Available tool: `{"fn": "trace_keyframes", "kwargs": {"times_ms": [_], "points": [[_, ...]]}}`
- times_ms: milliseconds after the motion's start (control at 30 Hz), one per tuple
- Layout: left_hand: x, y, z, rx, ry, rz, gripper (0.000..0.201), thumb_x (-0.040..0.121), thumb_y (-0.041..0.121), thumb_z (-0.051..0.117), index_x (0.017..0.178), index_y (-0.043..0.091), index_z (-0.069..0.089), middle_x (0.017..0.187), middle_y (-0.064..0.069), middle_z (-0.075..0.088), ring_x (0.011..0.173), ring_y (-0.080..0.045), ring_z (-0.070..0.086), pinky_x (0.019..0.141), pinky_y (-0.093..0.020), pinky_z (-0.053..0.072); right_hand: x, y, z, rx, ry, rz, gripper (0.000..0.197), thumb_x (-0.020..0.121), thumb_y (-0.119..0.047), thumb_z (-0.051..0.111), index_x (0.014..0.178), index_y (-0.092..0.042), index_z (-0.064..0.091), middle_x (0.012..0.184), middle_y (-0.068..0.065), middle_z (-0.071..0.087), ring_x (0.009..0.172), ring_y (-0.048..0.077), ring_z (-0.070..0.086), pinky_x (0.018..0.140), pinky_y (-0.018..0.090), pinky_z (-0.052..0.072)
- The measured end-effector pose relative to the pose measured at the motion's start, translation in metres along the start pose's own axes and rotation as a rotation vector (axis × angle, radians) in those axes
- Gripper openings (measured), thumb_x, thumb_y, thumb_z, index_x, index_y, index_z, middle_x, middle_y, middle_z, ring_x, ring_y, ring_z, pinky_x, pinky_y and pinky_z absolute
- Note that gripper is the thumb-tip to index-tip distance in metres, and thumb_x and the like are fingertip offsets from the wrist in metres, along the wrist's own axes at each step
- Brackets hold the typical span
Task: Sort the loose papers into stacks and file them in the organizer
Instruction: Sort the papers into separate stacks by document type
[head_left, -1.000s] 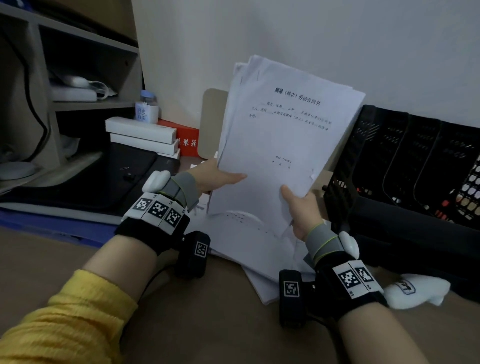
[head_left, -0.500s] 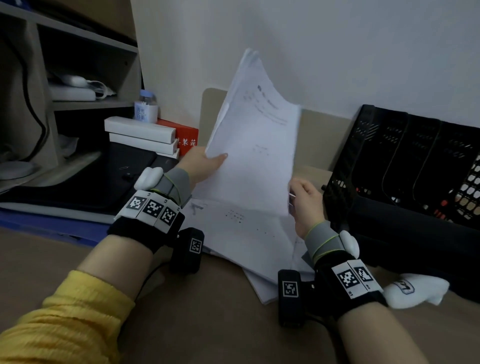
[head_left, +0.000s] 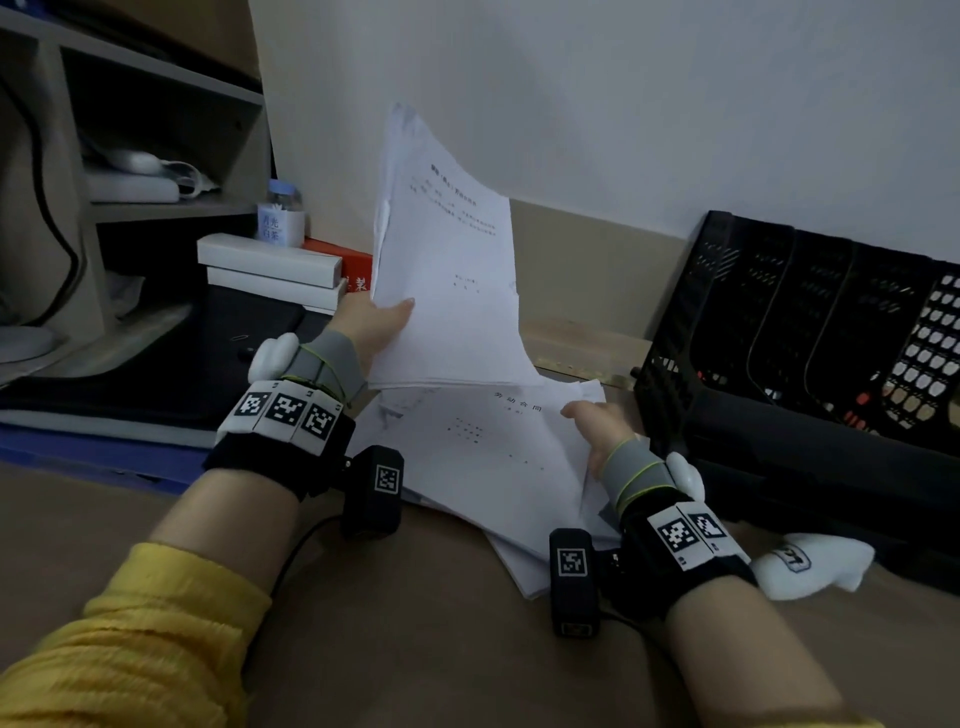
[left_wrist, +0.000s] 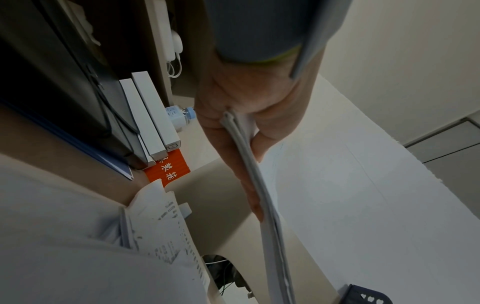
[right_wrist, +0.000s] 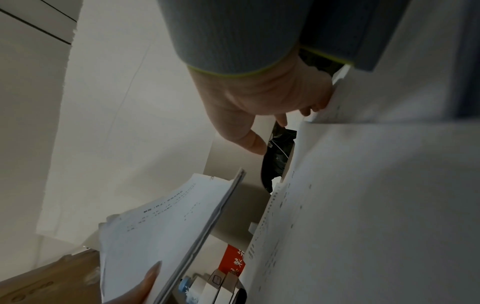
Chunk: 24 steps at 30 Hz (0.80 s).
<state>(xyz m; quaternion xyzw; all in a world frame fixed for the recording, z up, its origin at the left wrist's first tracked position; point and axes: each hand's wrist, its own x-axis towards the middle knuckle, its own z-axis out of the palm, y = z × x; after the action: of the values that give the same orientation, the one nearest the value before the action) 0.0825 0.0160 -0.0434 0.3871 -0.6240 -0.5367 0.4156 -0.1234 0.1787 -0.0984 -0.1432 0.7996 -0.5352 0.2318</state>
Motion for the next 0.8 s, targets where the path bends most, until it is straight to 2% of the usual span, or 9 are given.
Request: {"fn": "trace_keyframes", "kwargs": {"times_ms": [67, 167, 267, 300, 400, 533, 600, 733, 800], "points": [[-0.001, -0.001, 0.003, 0.018, -0.007, 0.001, 0.065, 0.088, 0.032, 0.065, 0.140, 0.000, 0.041, 0.136, -0.015, 0.054, 0.122, -0.034, 0.054, 0.105, -0.046, 0.044, -0.001, 0.001, -0.003, 0.031, 0.012, 0.023, 0.071, 0.083, -0.026, 0.063, 0.145, -0.013, 0.031, 0.148, 0.010, 0.030, 0.130, 0.040, 0.036, 0.093, 0.050, 0.039], [-0.002, -0.001, 0.008, 0.045, -0.006, -0.004, 0.064, 0.092, 0.027, 0.062, 0.142, -0.002, 0.034, 0.136, -0.013, 0.053, 0.124, -0.032, 0.052, 0.107, -0.045, 0.042, 0.002, 0.003, -0.006, 0.075, 0.032, 0.009, 0.072, 0.083, -0.019, 0.064, 0.145, -0.013, 0.027, 0.147, 0.010, 0.029, 0.124, 0.037, 0.042, 0.084, 0.043, 0.044], [0.000, -0.003, 0.009, 0.058, -0.010, -0.004, 0.061, 0.091, 0.030, 0.063, 0.140, 0.001, 0.040, 0.136, -0.013, 0.054, 0.123, -0.032, 0.052, 0.107, -0.044, 0.043, 0.002, 0.006, -0.007, 0.115, 0.056, -0.014, 0.068, 0.083, -0.016, 0.064, 0.142, -0.013, 0.032, 0.143, 0.010, 0.031, 0.099, 0.027, 0.050, 0.071, 0.037, 0.045], [0.000, -0.004, 0.010, 0.065, -0.007, -0.008, 0.063, 0.092, 0.029, 0.062, 0.142, 0.000, 0.037, 0.136, -0.012, 0.054, 0.123, -0.032, 0.052, 0.107, -0.045, 0.042, 0.003, 0.007, -0.007, 0.114, 0.065, -0.027, 0.066, 0.083, -0.015, 0.064, 0.142, -0.013, 0.035, 0.143, 0.010, 0.031, 0.098, 0.026, 0.049, 0.072, 0.036, 0.047], [0.001, -0.005, 0.010, 0.069, 0.014, -0.001, 0.063, 0.092, 0.027, 0.062, 0.142, 0.000, 0.036, 0.133, -0.013, 0.055, 0.123, -0.032, 0.053, 0.107, -0.044, 0.043, 0.006, 0.007, -0.006, 0.130, 0.074, -0.107, 0.059, 0.083, -0.008, 0.061, 0.138, -0.012, 0.041, 0.142, 0.010, 0.036, 0.113, 0.030, 0.052, 0.094, 0.043, 0.050], [0.001, -0.006, 0.010, 0.101, 0.022, 0.003, 0.056, 0.090, 0.030, 0.064, 0.135, 0.002, 0.049, 0.131, -0.012, 0.058, 0.119, -0.031, 0.056, 0.104, -0.043, 0.045, 0.003, 0.006, -0.005, 0.142, 0.046, -0.134, 0.056, 0.084, -0.007, 0.059, 0.137, -0.012, 0.041, 0.138, 0.010, 0.037, 0.107, 0.027, 0.048, 0.095, 0.047, 0.050], [0.001, -0.006, 0.011, 0.098, 0.017, 0.003, 0.056, 0.090, 0.029, 0.065, 0.135, 0.001, 0.049, 0.131, -0.013, 0.058, 0.119, -0.031, 0.056, 0.104, -0.043, 0.045, 0.001, 0.006, -0.005, 0.136, 0.031, -0.120, 0.055, 0.085, -0.009, 0.059, 0.137, -0.012, 0.040, 0.139, 0.010, 0.035, 0.101, 0.025, 0.047, 0.088, 0.043, 0.052], [0.001, -0.008, 0.010, 0.116, -0.004, -0.011, 0.061, 0.088, 0.033, 0.066, 0.136, 0.001, 0.048, 0.132, -0.012, 0.057, 0.120, -0.032, 0.056, 0.105, -0.044, 0.045, 0.001, 0.005, -0.002, 0.249, -0.007, -0.089, 0.044, 0.083, -0.004, 0.061, 0.123, -0.018, 0.046, 0.134, 0.005, 0.034, 0.097, 0.031, 0.055, 0.055, 0.034, 0.051], [0.004, -0.010, 0.009, 0.112, -0.012, -0.016, 0.063, 0.086, 0.034, 0.067, 0.136, 0.002, 0.047, 0.132, -0.013, 0.057, 0.120, -0.032, 0.056, 0.104, -0.044, 0.045, 0.003, 0.006, 0.000, 0.384, -0.010, -0.057, 0.043, 0.079, -0.001, 0.063, 0.112, -0.024, 0.048, 0.136, 0.007, 0.038, 0.094, 0.034, 0.061, 0.050, 0.031, 0.050]]}}
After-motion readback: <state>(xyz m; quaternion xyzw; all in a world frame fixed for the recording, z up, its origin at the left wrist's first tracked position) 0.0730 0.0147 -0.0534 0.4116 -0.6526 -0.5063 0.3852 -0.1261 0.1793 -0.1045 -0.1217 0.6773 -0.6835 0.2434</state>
